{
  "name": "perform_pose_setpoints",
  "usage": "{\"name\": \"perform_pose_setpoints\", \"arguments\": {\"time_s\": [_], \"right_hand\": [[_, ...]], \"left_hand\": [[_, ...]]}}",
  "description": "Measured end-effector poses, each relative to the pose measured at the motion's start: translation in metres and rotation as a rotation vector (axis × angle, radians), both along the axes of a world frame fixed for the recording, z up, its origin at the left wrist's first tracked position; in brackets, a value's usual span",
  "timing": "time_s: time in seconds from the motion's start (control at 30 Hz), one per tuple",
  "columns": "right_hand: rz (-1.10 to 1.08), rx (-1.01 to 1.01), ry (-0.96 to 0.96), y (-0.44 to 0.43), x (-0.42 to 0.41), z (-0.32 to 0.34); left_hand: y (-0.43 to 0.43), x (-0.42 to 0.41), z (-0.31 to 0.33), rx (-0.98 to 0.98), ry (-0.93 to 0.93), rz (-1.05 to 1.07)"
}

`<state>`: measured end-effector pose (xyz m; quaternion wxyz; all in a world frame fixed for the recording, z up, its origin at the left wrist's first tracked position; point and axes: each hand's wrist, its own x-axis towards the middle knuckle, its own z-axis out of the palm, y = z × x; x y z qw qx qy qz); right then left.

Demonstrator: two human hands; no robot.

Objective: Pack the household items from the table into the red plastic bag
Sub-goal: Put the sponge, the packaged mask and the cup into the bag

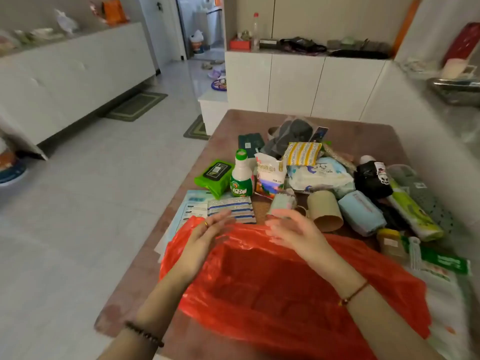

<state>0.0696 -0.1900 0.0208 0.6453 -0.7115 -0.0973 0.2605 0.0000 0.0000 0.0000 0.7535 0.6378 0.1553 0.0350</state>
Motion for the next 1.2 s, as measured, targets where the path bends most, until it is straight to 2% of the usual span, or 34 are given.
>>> {"name": "perform_pose_setpoints", "arguments": {"time_s": [0.1, 0.17, 0.27, 0.37, 0.6, 0.77, 0.93, 1.03, 1.07, 1.13, 1.17, 1.2], "right_hand": [[-0.043, -0.102, 0.075, 0.047, 0.044, -0.012], [-0.067, -0.231, 0.077, 0.077, 0.070, -0.029], [-0.087, -0.400, 0.101, 0.111, 0.093, -0.059], [-0.118, -0.555, 0.096, 0.126, 0.107, -0.080], [-0.173, -0.852, -0.024, 0.140, 0.111, -0.102], [-0.153, -0.608, 0.114, 0.129, 0.113, -0.094], [-0.156, -0.283, 0.140, 0.110, 0.115, -0.058], [-0.057, -0.215, 0.151, 0.108, 0.116, -0.048], [-0.041, -0.186, 0.163, 0.110, 0.117, -0.046], [-0.185, -0.112, 0.151, 0.116, 0.123, -0.046], [-0.262, -0.160, 0.077, 0.117, 0.128, -0.051], [-0.238, -0.318, -0.053, 0.117, 0.133, -0.055]], "left_hand": [[0.034, 0.047, -0.004, -0.034, 0.055, 0.150], [0.055, 0.075, -0.008, -0.065, 0.155, 0.211], [0.080, 0.101, -0.034, -0.007, 0.339, 0.169], [0.098, 0.120, -0.060, 0.132, 0.486, 0.126], [0.096, 0.141, -0.084, 0.083, 0.539, -0.020], [0.102, 0.141, -0.082, 0.040, 0.506, -0.072], [0.108, 0.134, -0.069, -0.104, 0.383, -0.151], [0.110, 0.125, -0.060, -0.106, 0.368, -0.260], [0.112, 0.123, -0.057, -0.096, 0.355, -0.251], [0.118, 0.120, -0.053, -0.096, 0.287, -0.117], [0.123, 0.118, -0.051, -0.107, 0.250, -0.017], [0.130, 0.115, -0.049, -0.133, 0.213, 0.066]]}}
